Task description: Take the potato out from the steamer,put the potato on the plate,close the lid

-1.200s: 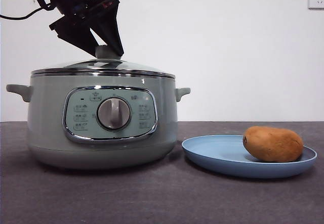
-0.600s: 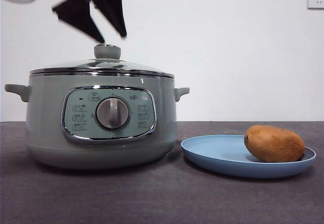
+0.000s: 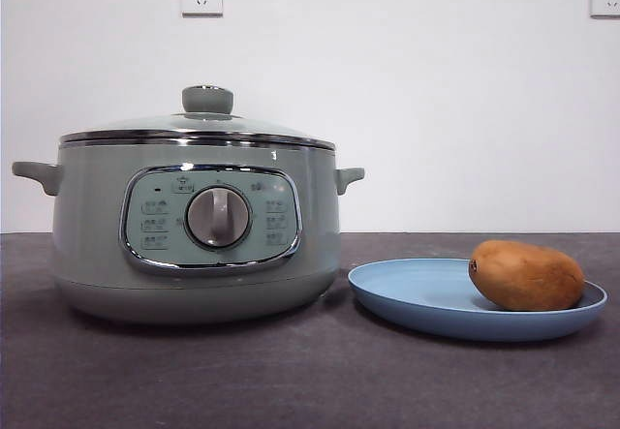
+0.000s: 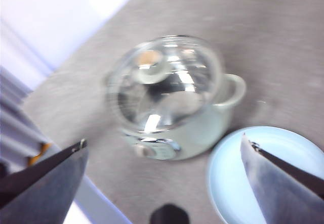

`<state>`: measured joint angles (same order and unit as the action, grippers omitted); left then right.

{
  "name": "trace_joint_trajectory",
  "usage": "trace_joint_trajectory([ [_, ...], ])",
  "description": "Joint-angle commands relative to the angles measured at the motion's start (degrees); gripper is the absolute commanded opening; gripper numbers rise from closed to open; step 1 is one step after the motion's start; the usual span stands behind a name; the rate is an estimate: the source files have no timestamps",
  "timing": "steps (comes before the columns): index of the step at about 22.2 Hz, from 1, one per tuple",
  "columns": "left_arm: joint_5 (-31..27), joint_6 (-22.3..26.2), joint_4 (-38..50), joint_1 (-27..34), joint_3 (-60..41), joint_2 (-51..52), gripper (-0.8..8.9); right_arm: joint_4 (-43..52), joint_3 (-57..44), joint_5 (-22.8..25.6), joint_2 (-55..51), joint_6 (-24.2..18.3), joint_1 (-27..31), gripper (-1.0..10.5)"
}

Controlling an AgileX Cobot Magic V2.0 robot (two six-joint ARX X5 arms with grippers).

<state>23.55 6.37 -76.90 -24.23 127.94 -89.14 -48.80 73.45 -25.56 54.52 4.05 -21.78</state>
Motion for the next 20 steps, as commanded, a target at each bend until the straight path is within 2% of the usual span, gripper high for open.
trace_joint_trajectory([
  [1,5.4,1.2,-3.3,-0.2,0.3,0.6,3.14,0.3,-0.1,-0.4,0.1,-0.9,0.0,5.0],
  [3,5.2,1.2,-3.3,-0.3,0.3,0.6,3.14,0.3,-0.1,-0.3,0.1,-0.9,0.0,4.9],
  [4,5.2,1.2,-3.3,-0.3,0.3,0.6,3.14,0.3,-0.1,0.1,0.1,-0.9,0.0,4.4],
  [6,5.2,1.2,-3.3,-0.3,0.3,0.6,2.76,-0.2,-0.1,0.3,0.1,-1.4,0.0,2.5],
  [7,5.2,1.4,-3.3,-0.5,0.3,0.6,1.90,-0.6,-0.1,0.2,0.1,-2.1,0.0,1.3],
  [8,5.2,2.0,-3.3,-0.9,0.3,0.6,0.37,-1.0,-0.1,0.2,0.1,-2.9,0.0,-0.1],
  [9,5.1,2.9,-3.3,-1.2,0.3,0.6,-0.07,-1.3,-0.1,0.3,0.1,-3.7,0.0,0.0],
  [16,5.1,3.4,-3.3,-2.1,0.3,0.6,-0.07,-1.3,-0.1,0.5,0.1,-3.7,0.0,0.0],
  [20,5.1,1.8,-3.2,-2.1,0.3,0.6,-0.03,-0.9,-0.1,0.6,0.1,-3.5,0.0,0.0],
])
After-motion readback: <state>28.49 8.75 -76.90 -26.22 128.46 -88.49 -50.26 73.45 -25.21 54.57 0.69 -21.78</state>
